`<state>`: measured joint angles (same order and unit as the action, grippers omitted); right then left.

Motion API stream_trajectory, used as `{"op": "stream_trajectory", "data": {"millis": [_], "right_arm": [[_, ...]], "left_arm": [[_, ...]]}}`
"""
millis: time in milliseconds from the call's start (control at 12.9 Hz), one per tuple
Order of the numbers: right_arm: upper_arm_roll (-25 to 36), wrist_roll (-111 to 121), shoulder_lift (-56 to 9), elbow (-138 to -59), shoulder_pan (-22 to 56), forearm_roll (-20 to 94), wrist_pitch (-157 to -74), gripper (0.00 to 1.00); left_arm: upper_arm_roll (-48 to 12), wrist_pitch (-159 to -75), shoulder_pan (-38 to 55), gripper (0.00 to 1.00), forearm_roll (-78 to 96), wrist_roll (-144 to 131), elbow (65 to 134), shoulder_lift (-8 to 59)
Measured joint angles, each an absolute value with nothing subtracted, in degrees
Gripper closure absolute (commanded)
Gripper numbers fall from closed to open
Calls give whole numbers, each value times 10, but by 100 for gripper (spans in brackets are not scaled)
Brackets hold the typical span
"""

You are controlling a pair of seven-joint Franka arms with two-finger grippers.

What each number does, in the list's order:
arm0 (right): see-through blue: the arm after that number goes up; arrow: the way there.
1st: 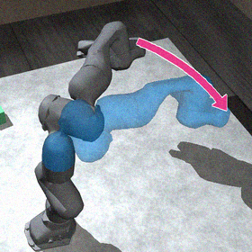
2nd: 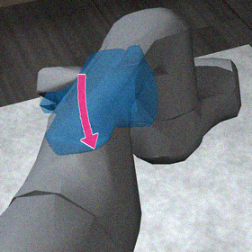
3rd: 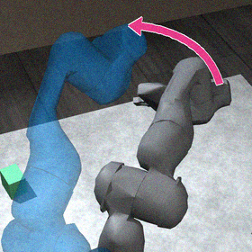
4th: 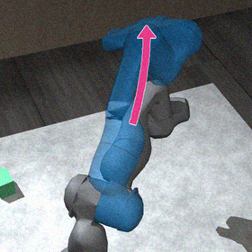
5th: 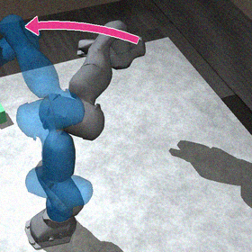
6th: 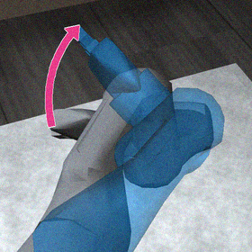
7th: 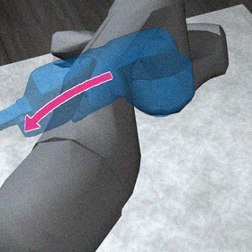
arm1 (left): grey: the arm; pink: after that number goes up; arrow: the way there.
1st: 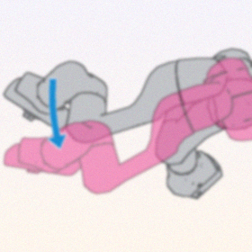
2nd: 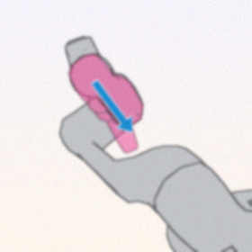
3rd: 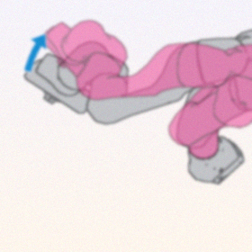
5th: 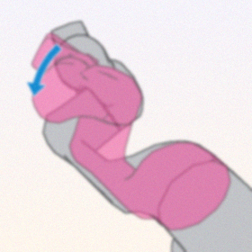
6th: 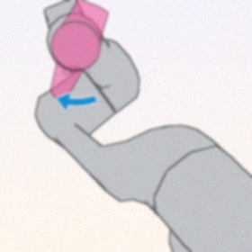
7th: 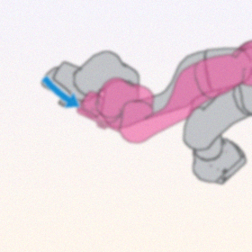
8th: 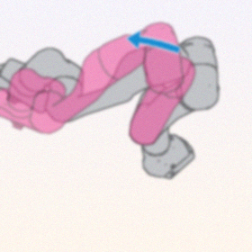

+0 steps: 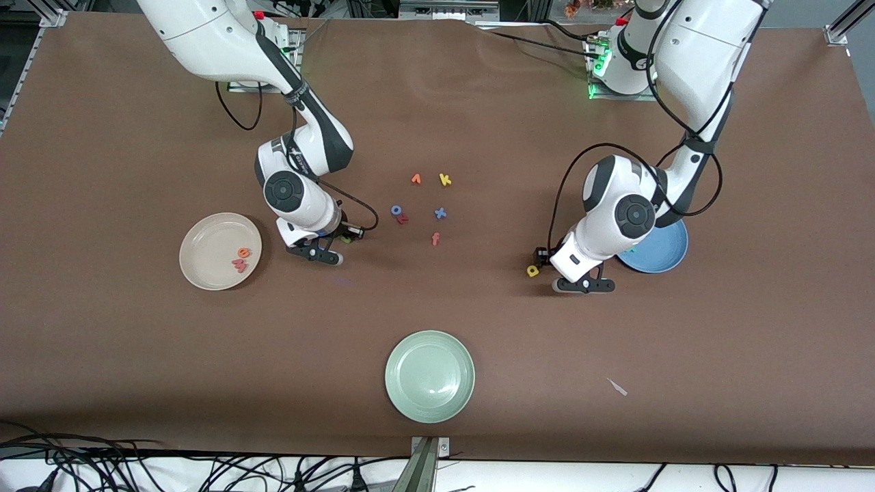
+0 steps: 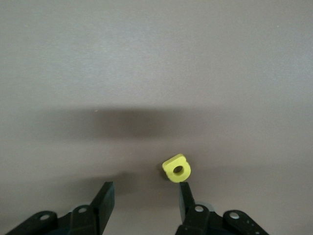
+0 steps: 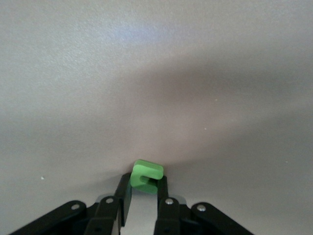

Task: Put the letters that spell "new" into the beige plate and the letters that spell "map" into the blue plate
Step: 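Carry the n to the white plate while the left gripper grasps the a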

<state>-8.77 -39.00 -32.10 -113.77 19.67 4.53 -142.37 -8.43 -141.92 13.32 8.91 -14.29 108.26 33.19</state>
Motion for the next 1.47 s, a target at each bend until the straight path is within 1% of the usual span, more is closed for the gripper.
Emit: {"op": "stream_trajectory", "data": {"millis": [232, 618, 850, 1159, 1314, 1391, 1469], "right_arm": [[-85, -390, -321, -1130, 197, 45, -1419, 83], [-62, -368, -315, -1097, 196, -2, -1350, 83], [-21, -274, -293, -1093, 195, -5, -1301, 83], [47, -127, -269, -1093, 192, -6, -1252, 83], [84, -59, -270, -1096, 191, -6, -1242, 83], [103, -27, -270, -1097, 190, -6, -1241, 81], [120, 1, -272, -1099, 185, -6, -1241, 68]], "left_arm": [[-79, -1430, 150, 38, 89, -147, 1070, 352], [-66, -1438, 174, 38, 89, -166, 1064, 364], [-62, -1438, 175, 42, 89, -166, 1061, 368], [-60, -1441, 180, 43, 89, -166, 1058, 373], [-60, -1441, 181, 48, 89, -166, 1057, 374], [-59, -1441, 182, 52, 89, -166, 1057, 374], [-59, -1441, 182, 57, 89, -166, 1057, 374]]}}
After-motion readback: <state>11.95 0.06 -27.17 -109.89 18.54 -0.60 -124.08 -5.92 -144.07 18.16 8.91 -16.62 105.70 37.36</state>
